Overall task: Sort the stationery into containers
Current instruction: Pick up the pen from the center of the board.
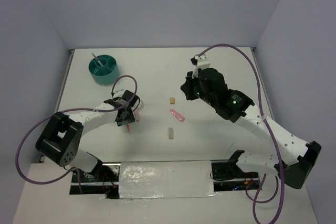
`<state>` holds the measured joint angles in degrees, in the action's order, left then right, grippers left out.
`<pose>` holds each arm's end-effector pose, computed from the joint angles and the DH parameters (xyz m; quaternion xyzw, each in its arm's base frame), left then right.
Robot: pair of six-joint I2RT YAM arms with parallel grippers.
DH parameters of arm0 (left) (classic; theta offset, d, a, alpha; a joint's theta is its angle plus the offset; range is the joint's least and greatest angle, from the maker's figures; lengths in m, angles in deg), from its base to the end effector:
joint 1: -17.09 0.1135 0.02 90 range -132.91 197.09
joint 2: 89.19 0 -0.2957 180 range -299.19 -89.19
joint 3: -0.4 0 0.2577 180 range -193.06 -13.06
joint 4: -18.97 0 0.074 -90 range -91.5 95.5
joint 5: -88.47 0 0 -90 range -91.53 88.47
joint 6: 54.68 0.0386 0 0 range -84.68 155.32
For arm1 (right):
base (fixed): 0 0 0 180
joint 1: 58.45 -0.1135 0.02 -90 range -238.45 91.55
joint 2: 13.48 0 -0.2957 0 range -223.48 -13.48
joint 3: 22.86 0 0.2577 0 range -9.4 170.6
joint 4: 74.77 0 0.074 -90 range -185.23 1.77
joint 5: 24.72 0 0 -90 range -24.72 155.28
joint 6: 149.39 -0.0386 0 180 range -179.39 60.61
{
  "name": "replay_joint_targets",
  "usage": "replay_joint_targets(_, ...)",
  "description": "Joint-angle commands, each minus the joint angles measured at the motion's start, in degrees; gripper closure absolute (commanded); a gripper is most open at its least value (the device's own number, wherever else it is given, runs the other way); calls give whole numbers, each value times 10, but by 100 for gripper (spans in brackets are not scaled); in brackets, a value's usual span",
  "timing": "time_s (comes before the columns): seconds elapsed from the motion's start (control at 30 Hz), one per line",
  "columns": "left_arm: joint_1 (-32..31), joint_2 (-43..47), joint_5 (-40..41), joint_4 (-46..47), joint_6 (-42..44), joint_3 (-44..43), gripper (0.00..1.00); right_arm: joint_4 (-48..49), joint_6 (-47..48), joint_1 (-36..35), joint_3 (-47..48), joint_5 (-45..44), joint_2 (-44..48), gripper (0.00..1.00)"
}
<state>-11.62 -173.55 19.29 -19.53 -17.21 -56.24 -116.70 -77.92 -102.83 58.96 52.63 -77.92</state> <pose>0.2377 -0.1145 0.1872 -0.2351 0.9340 0.0023 0.2689 0.1774 0.1618 0.4108 -0.1290 0.8283 0.2013 0.5067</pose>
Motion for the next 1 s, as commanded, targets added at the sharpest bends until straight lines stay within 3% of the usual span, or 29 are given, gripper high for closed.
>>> replay_joint_targets(0.0,-3,-18,-1,3,5,-1,52,32,9,-4,-12,7,23,100)
replay_joint_targets(0.13,-3,-31,2,-2,6,-9,60,36,11,-4,-16,13,27,100)
replay_joint_targets(0.23,-3,-34,-3,-2,7,-9,74,37,11,-4,-18,24,33,100)
replay_joint_targets(0.27,-3,-32,-4,-2,5,-5,88,38,11,-4,-20,30,37,100)
replay_joint_targets(0.37,-3,-11,-11,1,2,12,100,41,10,-4,-25,54,48,100)
replay_joint_targets(0.6,-3,113,-37,-4,8,49,100,91,8,-3,-50,168,56,100)
replay_joint_targets(0.77,-8,246,-67,-15,38,32,100,188,-50,0,-101,132,56,100)
replay_joint_targets(0.83,-9,313,-83,-7,59,27,100,293,-77,-1,-161,127,69,100)
replay_joint_targets(0.87,-11,335,-123,27,71,32,100,380,-111,-2,-183,117,85,100)
replay_joint_targets(0.93,-13,401,-189,83,107,56,100,450,-149,-4,-240,83,101,100)
replay_joint_targets(0.97,-13,421,-259,154,117,70,100,517,-177,-6,-256,69,115,100)
